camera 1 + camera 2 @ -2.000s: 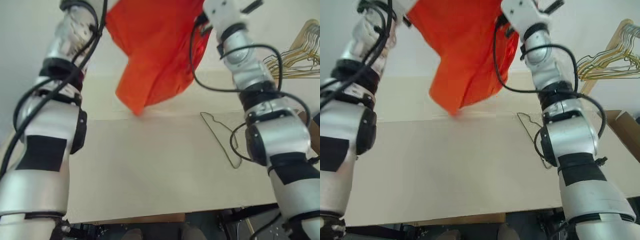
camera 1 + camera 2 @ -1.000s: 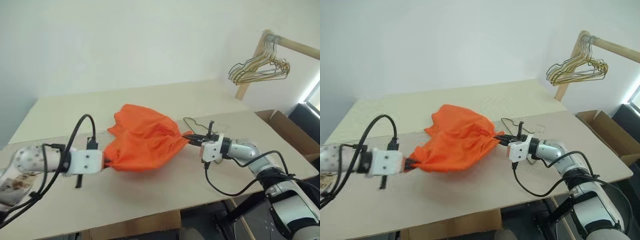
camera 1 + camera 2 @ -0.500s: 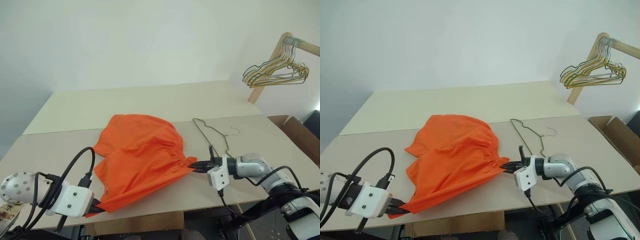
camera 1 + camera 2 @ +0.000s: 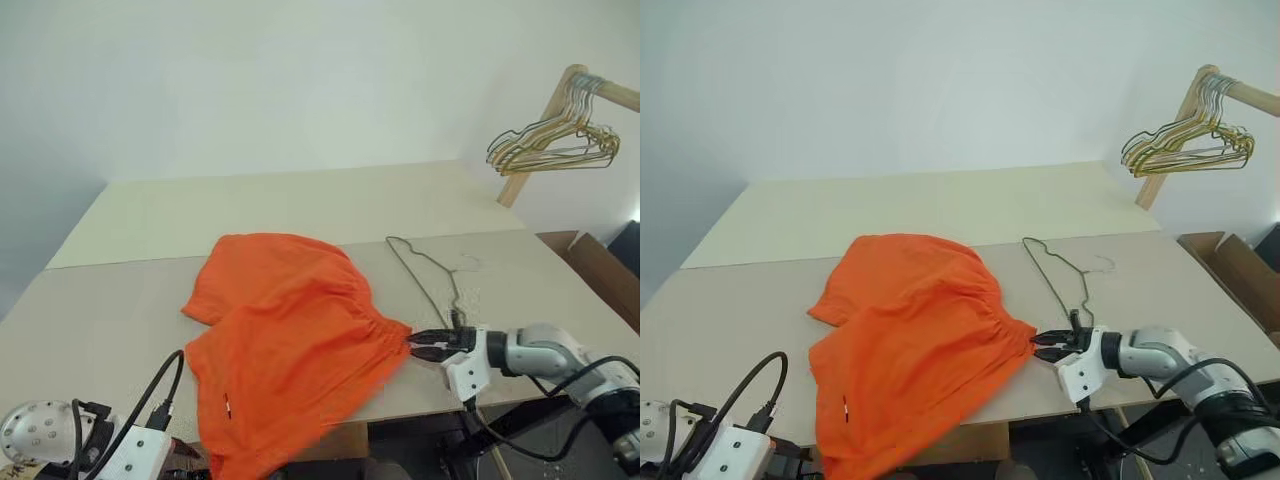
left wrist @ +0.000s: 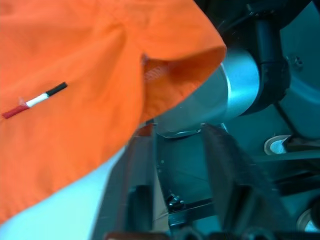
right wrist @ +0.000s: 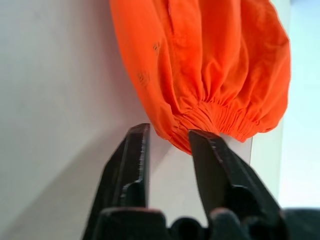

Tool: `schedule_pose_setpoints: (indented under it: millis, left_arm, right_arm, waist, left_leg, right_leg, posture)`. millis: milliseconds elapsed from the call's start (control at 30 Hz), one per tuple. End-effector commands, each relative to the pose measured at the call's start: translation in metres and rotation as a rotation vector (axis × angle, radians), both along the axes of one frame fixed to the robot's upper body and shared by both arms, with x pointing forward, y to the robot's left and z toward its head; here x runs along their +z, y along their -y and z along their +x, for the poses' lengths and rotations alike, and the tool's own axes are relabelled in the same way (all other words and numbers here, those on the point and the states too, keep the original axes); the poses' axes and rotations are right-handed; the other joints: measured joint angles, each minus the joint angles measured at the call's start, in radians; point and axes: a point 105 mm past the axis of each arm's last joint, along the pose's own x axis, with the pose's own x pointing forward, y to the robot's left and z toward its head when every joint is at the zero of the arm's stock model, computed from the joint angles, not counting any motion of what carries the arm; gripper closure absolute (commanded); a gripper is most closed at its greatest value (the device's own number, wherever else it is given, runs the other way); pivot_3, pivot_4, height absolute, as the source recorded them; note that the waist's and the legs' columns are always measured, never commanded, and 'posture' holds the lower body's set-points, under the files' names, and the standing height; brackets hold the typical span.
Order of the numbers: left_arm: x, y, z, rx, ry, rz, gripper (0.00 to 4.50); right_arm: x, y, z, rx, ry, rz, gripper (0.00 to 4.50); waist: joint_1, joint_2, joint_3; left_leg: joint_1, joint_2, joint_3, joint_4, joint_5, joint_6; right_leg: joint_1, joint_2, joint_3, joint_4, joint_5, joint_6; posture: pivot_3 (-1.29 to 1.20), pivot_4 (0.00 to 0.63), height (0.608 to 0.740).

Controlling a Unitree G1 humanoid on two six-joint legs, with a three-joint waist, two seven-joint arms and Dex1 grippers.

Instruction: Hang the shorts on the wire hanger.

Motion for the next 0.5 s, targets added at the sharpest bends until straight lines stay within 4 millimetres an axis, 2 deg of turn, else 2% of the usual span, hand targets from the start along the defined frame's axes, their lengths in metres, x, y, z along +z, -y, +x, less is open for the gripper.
schedule_pose_setpoints:
  millis: [33, 167, 200, 267, 333, 400, 500]
  left_arm:
    - [0.011, -0.007, 0.022, 0.025, 0.115, -0.017, 2.28]
    - [0.028, -0.008, 0.048, 0.086, 0.21, -0.13, 2.28]
    - [0.036, -0.006, 0.06, 0.108, 0.233, -0.176, 2.28]
    - [0.076, 0.001, 0.096, 0.158, 0.268, -0.277, 2.28]
    - [0.111, 0.015, 0.117, 0.192, 0.289, -0.382, 2.28]
    - [0.143, 0.036, 0.135, 0.263, 0.298, -0.534, 2.28]
    - [0.173, 0.065, 0.151, 0.342, 0.249, -0.701, 2.28]
  right_arm:
    - [0.027, 0.001, -0.011, -0.039, -0.019, 0.063, 1.74]
    - [0.052, 0.009, -0.026, -0.164, -0.127, 0.156, 1.74]
    - [0.058, 0.012, -0.026, -0.219, -0.155, 0.192, 1.74]
    - [0.072, 0.018, -0.023, -0.348, -0.213, 0.307, 1.74]
    - [0.084, 0.024, -0.016, -0.483, -0.244, 0.412, 1.74]
    - [0.092, 0.036, -0.004, -0.67, -0.272, 0.488, 1.74]
    - [0.091, 0.046, 0.007, -0.896, -0.346, 0.511, 1.74]
  waist:
    - [0.001, 0.001, 0.0]
    - [0.009, 0.002, 0.001]
    - [0.01, 0.002, 0.001]
    - [0.016, -0.003, 0.0]
    - [0.027, -0.008, 0.0]
    - [0.026, -0.011, -0.002]
    - [0.022, -0.008, -0.003]
  left_leg:
    - [0.0, 0.0, 0.0, 0.0, 0.0, 0.0]
    - [-0.001, -0.001, 0.0, 0.0, 0.0, 0.0]
    - [0.0, -0.001, 0.0, 0.0, 0.0, 0.0]
    - [0.0, 0.0, 0.0, 0.001, 0.0, 0.0]
    - [0.0, 0.002, -0.002, 0.004, 0.0, 0.0]
    - [-0.001, 0.002, -0.003, 0.004, -0.001, -0.001]
    - [-0.005, 0.0, -0.003, 0.007, -0.003, -0.004]
  right_leg:
    - [0.0, 0.0, 0.0, 0.0, 0.0, 0.0]
    - [0.0, -0.001, 0.0, 0.0, 0.0, 0.001]
    - [0.0, -0.001, 0.0, 0.0, 0.0, 0.001]
    - [0.002, 0.0, -0.001, 0.0, 0.0, 0.001]
    - [0.003, 0.003, -0.004, 0.0, 0.0, 0.001]
    - [0.003, 0.003, -0.005, 0.0, 0.0, 0.001]
    - [-0.001, 0.0, -0.003, -0.001, 0.001, 0.003]
  posture:
    - [-0.07, 0.01, 0.74]
    - [-0.07, 0.0, 0.74]
    - [-0.07, 0.0, 0.74]
    - [-0.08, 0.0, 0.74]
    - [-0.08, 0.0, 0.74]
    - [-0.09, 0.0, 0.74]
    - [-0.1, 0.0, 0.74]
